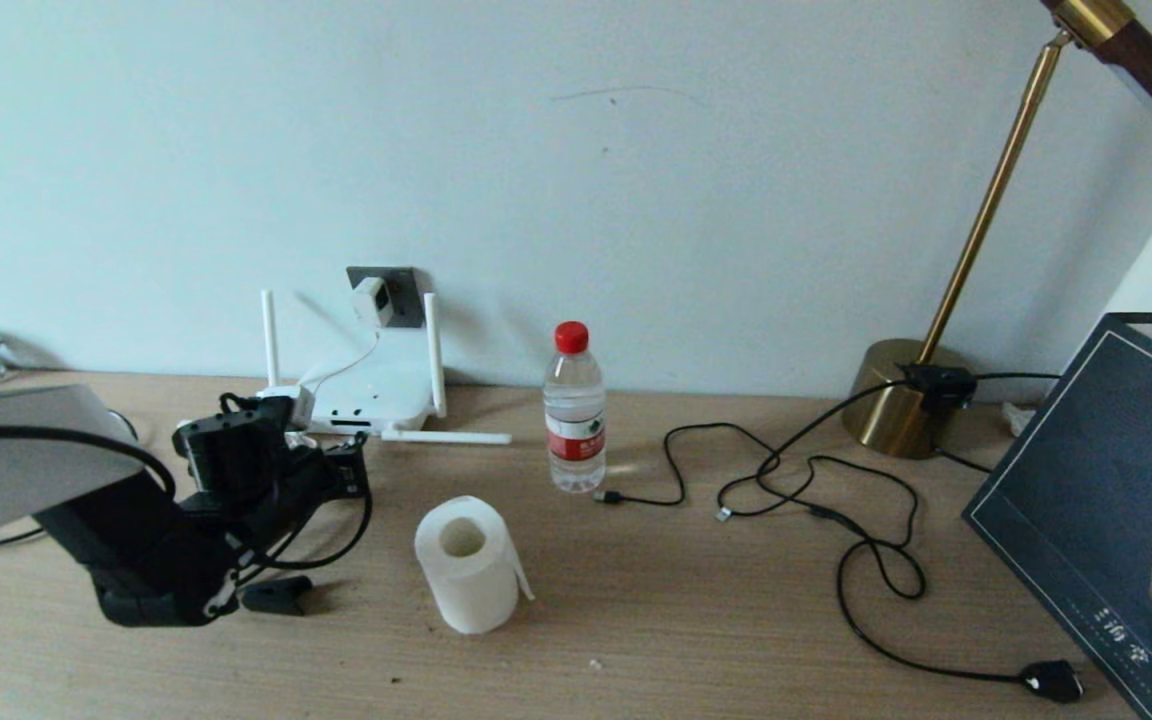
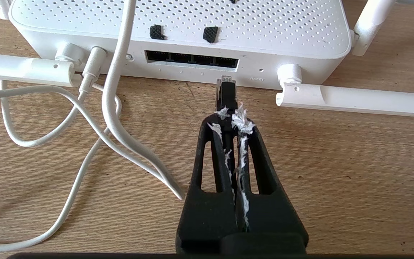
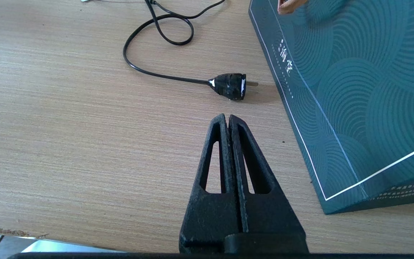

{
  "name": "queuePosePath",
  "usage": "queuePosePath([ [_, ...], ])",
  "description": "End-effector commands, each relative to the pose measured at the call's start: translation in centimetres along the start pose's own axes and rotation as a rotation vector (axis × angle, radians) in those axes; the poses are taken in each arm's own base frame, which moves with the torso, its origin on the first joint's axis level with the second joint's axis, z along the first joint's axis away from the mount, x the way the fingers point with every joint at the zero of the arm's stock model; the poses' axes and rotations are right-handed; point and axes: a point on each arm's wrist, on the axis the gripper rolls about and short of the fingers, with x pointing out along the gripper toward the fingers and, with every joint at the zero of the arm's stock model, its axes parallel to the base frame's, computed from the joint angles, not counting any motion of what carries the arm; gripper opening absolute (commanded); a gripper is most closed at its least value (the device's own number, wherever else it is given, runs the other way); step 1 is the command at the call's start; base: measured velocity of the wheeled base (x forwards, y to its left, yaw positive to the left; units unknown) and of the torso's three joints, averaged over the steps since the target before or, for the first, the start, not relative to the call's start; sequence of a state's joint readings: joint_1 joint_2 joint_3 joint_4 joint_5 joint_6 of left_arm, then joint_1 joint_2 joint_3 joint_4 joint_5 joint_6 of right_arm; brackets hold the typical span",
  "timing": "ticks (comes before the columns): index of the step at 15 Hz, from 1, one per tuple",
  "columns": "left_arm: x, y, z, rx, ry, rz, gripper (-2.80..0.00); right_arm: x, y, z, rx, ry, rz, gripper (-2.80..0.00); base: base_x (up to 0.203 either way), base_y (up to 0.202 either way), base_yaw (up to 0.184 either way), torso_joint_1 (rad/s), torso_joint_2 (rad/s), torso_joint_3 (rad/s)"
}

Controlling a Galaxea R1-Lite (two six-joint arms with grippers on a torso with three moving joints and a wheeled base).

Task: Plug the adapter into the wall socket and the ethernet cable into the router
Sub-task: Align cable and router interface

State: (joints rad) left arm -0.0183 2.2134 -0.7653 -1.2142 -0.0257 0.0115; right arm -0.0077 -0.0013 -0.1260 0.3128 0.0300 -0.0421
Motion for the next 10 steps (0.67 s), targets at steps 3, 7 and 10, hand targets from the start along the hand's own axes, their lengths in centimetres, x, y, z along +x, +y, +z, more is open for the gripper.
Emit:
queuePosePath([
  [3, 0.28, 0.01, 0.02, 0.001, -0.009, 0.001, -2.80, 0.01, 0.00, -0.02, 0.000, 0.003, 0.001, -2.80, 0.000, 0.000, 0.000, 0.000, 0.00, 0.000],
  [7, 0.44, 0.01, 0.10, 0.001, -0.015, 0.001, -2.80, 0.01, 0.00, -0.02, 0.000, 0.003, 0.001, -2.80, 0.000, 0.000, 0.000, 0.000, 0.00, 0.000],
  [10, 0.63, 0.02, 0.06, 0.001, -0.016, 0.001, -2.80, 0.01, 0.00, -0.02, 0.000, 0.003, 0.001, -2.80, 0.000, 0.000, 0.000, 0.000, 0.00, 0.000],
])
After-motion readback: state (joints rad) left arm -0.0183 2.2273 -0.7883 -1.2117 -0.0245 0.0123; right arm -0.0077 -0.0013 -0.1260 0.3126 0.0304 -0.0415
